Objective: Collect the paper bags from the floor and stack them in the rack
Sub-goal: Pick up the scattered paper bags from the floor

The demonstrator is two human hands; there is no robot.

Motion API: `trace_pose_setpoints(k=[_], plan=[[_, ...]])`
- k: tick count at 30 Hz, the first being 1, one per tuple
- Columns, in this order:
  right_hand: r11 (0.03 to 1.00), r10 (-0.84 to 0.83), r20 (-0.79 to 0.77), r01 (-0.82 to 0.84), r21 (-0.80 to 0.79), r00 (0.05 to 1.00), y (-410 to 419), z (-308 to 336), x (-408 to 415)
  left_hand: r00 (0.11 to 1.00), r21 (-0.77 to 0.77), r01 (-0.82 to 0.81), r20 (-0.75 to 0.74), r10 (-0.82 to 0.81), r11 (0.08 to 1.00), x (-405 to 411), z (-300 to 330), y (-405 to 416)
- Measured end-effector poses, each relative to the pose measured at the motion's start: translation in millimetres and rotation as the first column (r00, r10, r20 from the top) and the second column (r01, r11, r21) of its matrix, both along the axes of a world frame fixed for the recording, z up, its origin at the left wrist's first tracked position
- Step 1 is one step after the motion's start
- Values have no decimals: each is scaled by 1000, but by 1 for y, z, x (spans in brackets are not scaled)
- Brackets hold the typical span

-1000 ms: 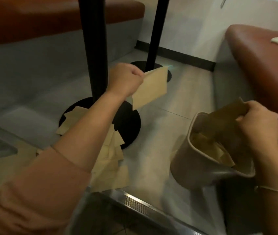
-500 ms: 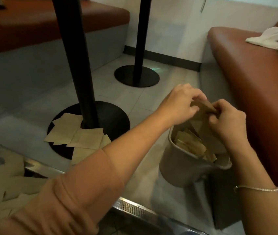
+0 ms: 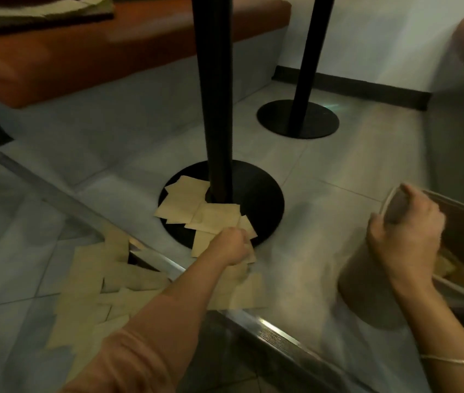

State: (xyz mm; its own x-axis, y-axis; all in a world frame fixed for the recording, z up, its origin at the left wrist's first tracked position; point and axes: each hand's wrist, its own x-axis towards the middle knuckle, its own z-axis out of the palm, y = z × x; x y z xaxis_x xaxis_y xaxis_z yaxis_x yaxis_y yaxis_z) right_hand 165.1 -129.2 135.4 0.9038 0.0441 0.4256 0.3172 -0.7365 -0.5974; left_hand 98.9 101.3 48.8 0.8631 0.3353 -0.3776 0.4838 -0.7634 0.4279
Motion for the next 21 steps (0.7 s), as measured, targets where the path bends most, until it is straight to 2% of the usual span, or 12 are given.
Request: trace_pose_setpoints(k=[4,5,8,10,11,12,13,15,16,18,21], plan=[[949,299,-2,-297,-109,954,65,-56,-28,982,11,-158,-107,158,987,-46,-38,46],[905,389,-85,-398,-152,917,81,-71,-38,975,29,-187,-118,189,982,-58,-47,56],[738,546,-382,-644,-203,746,132,-118,-79,940,55,-255,-220,261,965,-100,-81,80],[608,640,-505,-784,-128,579,164,-154,-103,895,56,-325,-304,326,944,-135,-108,97],[575,631,-569,-810,-111,527,178,-173,-115,870,70,-349,-347,351,934,-154,-123,106],[529,552,-677,-832,-167,487,190,-190,-123,845,80,-373,-381,374,924,-173,-140,115],[514,528,-712,-842,-164,462,200,-209,-132,827,89,-396,-398,397,914,-191,-155,124],[410,542,-759,-902,-135,360,220,-239,-154,793,108,-435,-424,437,894,-221,-175,136],[412,501,-812,-908,-81,300,230,-251,-165,784,134,-442,-421,455,887,-233,-182,141],[424,444,-850,-902,-78,282,248,-271,-184,778,207,-445,-392,491,871,-252,-195,154],[337,395,-869,-927,-163,297,267,-295,-210,809,267,-419,-324,490,868,-266,-208,175]])
